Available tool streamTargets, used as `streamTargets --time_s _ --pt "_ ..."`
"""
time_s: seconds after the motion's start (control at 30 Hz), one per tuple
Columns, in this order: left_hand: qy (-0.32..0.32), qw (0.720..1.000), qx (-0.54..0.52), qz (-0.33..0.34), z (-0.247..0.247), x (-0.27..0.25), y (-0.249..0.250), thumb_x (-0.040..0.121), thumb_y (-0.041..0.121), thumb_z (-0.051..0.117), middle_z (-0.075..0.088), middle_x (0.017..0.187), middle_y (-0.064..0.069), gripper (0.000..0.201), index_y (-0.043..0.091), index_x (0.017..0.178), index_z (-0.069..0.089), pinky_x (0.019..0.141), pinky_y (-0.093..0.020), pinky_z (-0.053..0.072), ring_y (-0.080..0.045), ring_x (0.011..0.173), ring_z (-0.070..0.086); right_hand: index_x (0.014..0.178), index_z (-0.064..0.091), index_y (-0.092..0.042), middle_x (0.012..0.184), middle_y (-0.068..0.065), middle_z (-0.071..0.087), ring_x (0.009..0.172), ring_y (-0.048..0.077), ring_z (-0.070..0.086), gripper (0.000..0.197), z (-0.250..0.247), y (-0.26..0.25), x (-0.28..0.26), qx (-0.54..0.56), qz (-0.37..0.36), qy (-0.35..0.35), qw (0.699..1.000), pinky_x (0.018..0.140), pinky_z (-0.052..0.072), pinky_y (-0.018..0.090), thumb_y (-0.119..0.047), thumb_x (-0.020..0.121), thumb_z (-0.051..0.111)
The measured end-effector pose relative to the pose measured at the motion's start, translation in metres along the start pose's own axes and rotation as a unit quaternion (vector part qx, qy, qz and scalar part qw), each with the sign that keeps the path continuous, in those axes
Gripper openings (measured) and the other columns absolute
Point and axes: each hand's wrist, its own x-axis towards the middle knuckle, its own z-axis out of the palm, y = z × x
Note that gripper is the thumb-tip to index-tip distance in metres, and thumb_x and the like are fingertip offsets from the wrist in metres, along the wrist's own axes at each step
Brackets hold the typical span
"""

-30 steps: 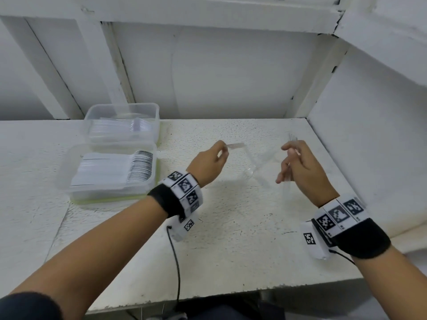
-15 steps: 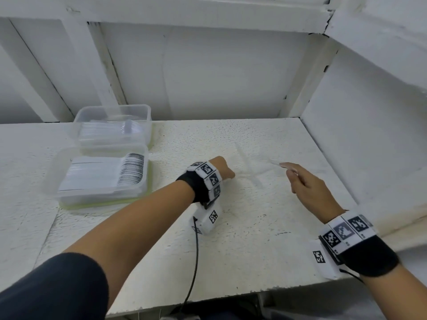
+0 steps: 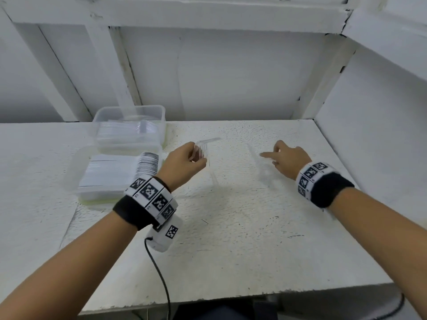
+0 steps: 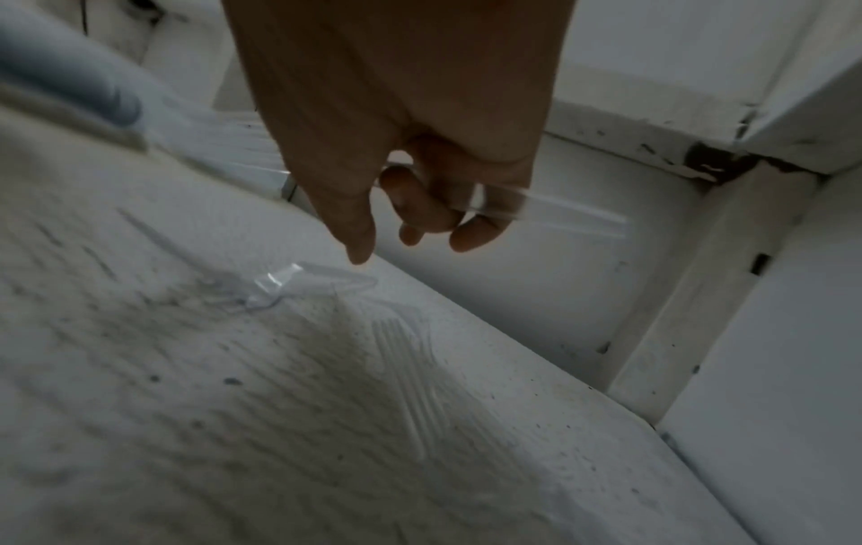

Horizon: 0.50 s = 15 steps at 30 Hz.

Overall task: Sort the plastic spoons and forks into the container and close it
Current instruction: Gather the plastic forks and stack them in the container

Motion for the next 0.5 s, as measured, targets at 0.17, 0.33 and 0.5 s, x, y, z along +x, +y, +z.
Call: streamTargets --time_s 0.17,0.33,0.5 --pt "-0.004 0.990 -0.130 -0.049 -0.002 -0.010 -0.006 0.090 0.021 0.058 0.051 0.068 0.003 0.019 0.004 0.084 0.063 0.057 -0.018 0.036 -0.008 0.062 0.044 0.134 0.037 -0.050 0.145 -0.004 0.026 0.095 0.029 0.049 0.039 0.000 -0.014 0.017 -0.066 -0.078 -0.079 0.992 0.086 0.043 0.030 -0.036 0.098 0.037" --pt "0.000 0.972 -0.212 -0.098 0.001 -0.010 -0.012 0.097 0.021 0.044 0.066 0.084 0.003 0.014 0.016 0.086 0.051 0.064 -0.023 0.045 -0.009 0.075 0.060 0.122 0.058 -0.023 0.138 -0.002 0.037 0.079 0.022 0.056 0.031 0.003 -0.029 0.014 -0.062 -0.144 -0.051 0.986 0.065 0.037 0.025 -0.034 0.097 0.044" --pt "0.015 0.939 -0.315 -0.134 0.007 -0.001 -0.005 0.100 0.022 0.039 0.069 0.074 -0.004 0.014 0.022 0.087 0.042 0.074 -0.032 0.048 -0.018 0.071 0.067 0.105 0.068 -0.007 0.113 0.006 0.061 0.082 0.019 0.058 0.026 0.000 -0.032 -0.002 0.182 -0.118 0.106 0.970 0.069 0.041 0.026 -0.027 0.093 0.056"
